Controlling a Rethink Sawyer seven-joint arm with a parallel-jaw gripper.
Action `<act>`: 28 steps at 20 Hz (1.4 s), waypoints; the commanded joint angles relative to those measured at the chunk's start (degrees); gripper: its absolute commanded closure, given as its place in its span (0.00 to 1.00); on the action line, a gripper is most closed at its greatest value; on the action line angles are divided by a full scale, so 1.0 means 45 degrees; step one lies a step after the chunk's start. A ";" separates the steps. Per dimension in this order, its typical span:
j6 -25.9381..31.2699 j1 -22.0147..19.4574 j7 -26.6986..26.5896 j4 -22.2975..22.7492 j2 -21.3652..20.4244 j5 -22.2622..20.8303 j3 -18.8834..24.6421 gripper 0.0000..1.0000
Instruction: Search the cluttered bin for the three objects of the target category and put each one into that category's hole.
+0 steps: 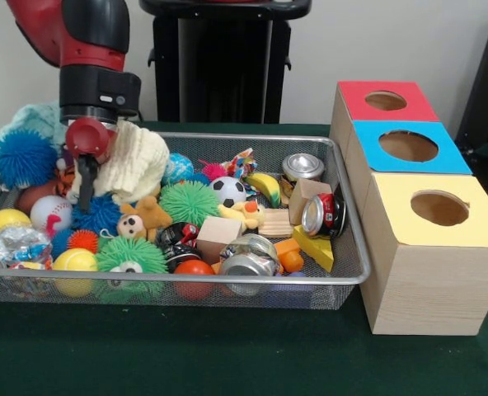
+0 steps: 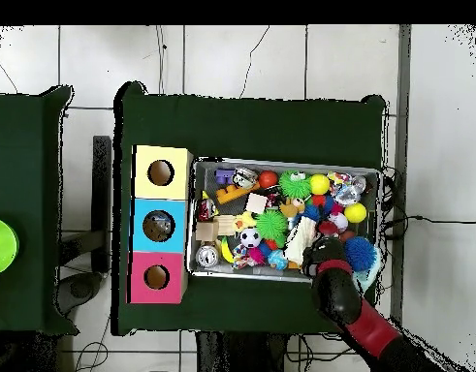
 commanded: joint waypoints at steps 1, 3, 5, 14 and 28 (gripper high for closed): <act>0.1251 -0.0597 0.2049 -0.0977 -0.1041 0.0471 0.0039 0.00; 0.1602 -0.0807 0.1977 -0.0968 -0.1180 0.0423 0.0173 0.00; 0.1946 -0.0965 0.1822 -0.1023 -0.1365 0.0369 0.0210 0.00; 0.2179 -0.1075 0.1655 -0.1348 -0.1301 0.0151 0.0128 0.00; -0.0890 -0.1101 0.2188 -0.2671 0.1178 -0.1506 -0.0260 0.00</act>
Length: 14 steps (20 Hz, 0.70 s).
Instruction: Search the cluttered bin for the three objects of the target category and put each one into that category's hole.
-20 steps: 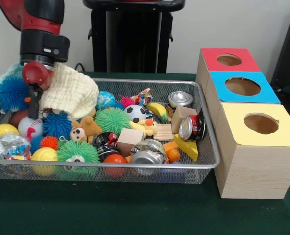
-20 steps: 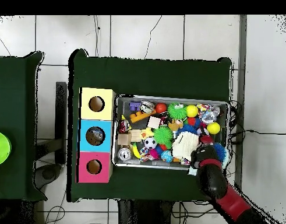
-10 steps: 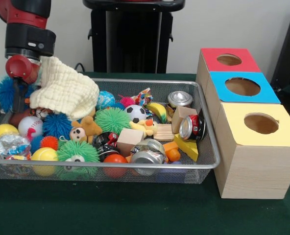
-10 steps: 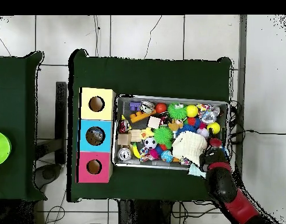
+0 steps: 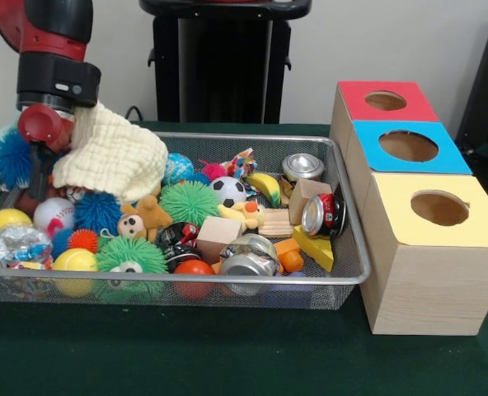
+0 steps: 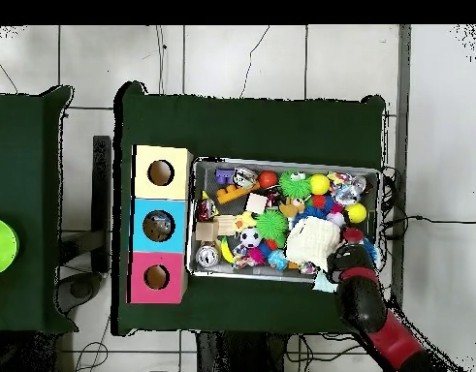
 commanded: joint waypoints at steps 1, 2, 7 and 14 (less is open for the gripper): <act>-0.1365 -0.0032 0.2108 -0.2709 0.1878 -0.1120 -0.0245 0.00; -0.1330 -0.0083 0.2082 -0.2972 0.2098 -0.1305 -0.0225 0.00; -0.1068 -0.0313 0.2172 -0.3941 0.2919 -0.2045 -0.0080 0.00; -0.0489 -0.0558 0.2176 -0.4371 0.3050 -0.2440 0.0165 0.00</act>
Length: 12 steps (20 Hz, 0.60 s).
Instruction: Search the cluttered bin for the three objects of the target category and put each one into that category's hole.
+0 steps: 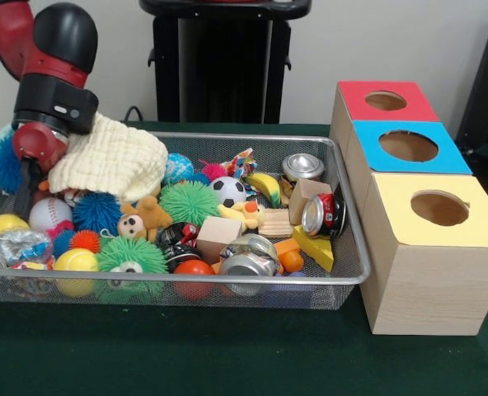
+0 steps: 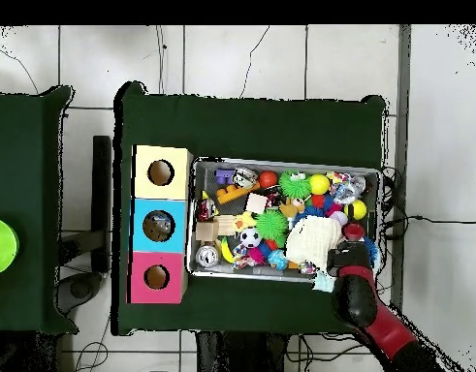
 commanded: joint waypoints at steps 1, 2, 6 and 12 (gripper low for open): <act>0.1190 -0.0271 0.2226 -0.2957 0.1530 -0.0413 0.0243 0.00; 0.1268 -0.0302 0.2270 -0.2936 0.1550 -0.0456 0.0321 0.00; 0.1822 -0.0551 0.2531 -0.2675 0.1727 -0.0632 0.0960 0.00; 0.0760 -0.0517 0.2623 -0.2773 0.1881 -0.1336 0.1219 0.00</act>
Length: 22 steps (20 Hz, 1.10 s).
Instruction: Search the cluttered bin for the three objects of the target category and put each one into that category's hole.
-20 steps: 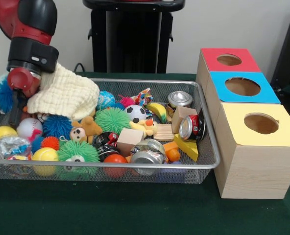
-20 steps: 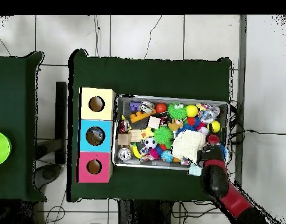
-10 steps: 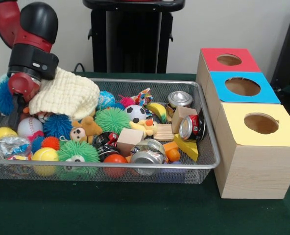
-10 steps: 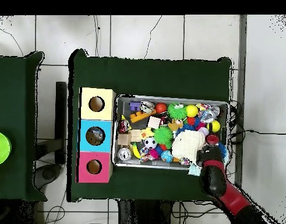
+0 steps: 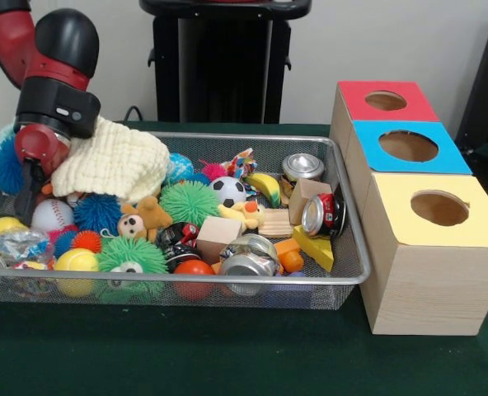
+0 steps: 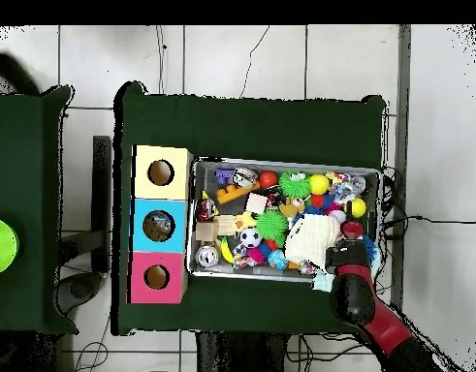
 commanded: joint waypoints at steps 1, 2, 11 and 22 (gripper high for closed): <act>0.1433 -0.0275 0.2561 -0.2756 0.1366 -0.1002 0.0964 0.00; 0.1818 -0.0349 0.2468 -0.2850 0.1331 -0.1081 0.1130 0.00; 0.4681 -0.0855 0.1489 -0.2840 0.0828 -0.0657 0.2591 0.00; 0.5668 -0.1085 0.1055 -0.2970 0.0827 -0.0633 0.3126 0.00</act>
